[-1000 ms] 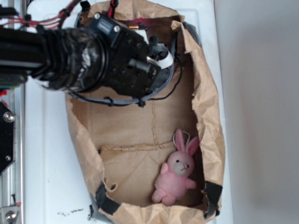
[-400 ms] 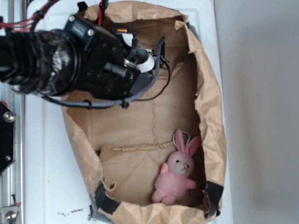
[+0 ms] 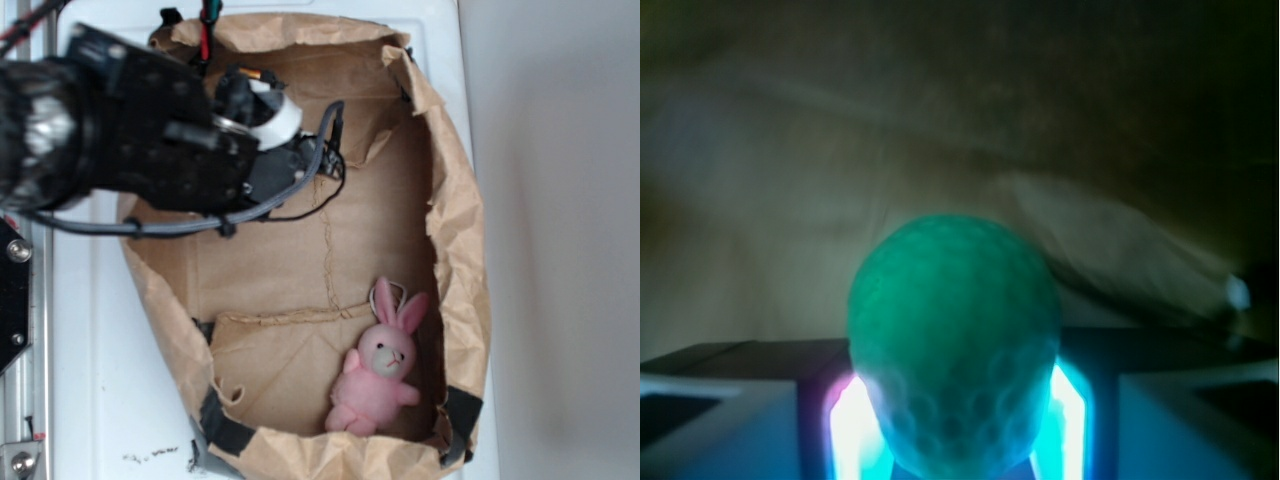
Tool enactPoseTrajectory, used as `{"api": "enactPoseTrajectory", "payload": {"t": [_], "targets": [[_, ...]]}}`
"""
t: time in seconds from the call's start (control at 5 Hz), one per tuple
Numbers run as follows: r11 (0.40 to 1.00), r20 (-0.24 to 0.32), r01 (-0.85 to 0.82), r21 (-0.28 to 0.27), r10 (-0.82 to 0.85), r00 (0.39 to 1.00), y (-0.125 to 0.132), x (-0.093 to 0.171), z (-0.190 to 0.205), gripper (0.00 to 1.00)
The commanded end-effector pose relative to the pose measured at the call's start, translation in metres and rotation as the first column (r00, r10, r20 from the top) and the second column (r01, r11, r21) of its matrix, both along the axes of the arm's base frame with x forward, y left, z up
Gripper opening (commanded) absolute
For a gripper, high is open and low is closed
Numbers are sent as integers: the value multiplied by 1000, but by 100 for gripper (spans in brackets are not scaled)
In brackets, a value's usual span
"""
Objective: Grab the green ball.
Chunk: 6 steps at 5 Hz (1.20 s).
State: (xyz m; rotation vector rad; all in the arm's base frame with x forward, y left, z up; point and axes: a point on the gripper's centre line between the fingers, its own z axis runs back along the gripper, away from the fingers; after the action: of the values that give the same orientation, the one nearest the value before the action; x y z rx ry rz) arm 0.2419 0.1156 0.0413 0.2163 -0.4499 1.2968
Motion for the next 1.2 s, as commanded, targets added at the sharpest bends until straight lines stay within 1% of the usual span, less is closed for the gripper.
{"api": "enactPoseTrajectory", "payload": {"t": [0.0, 0.2, 0.4, 0.6, 1.0], "targets": [[957, 56, 282, -70, -279, 959, -19, 3, 47, 0], [909, 68, 410, -74, -406, 912, -29, 7, 53, 0], [884, 71, 462, -65, -458, 886, -39, 8, 59, 0], [882, 81, 469, -53, -464, 882, -44, 8, 61, 0], [882, 81, 469, -53, -464, 882, -44, 8, 61, 0]]}}
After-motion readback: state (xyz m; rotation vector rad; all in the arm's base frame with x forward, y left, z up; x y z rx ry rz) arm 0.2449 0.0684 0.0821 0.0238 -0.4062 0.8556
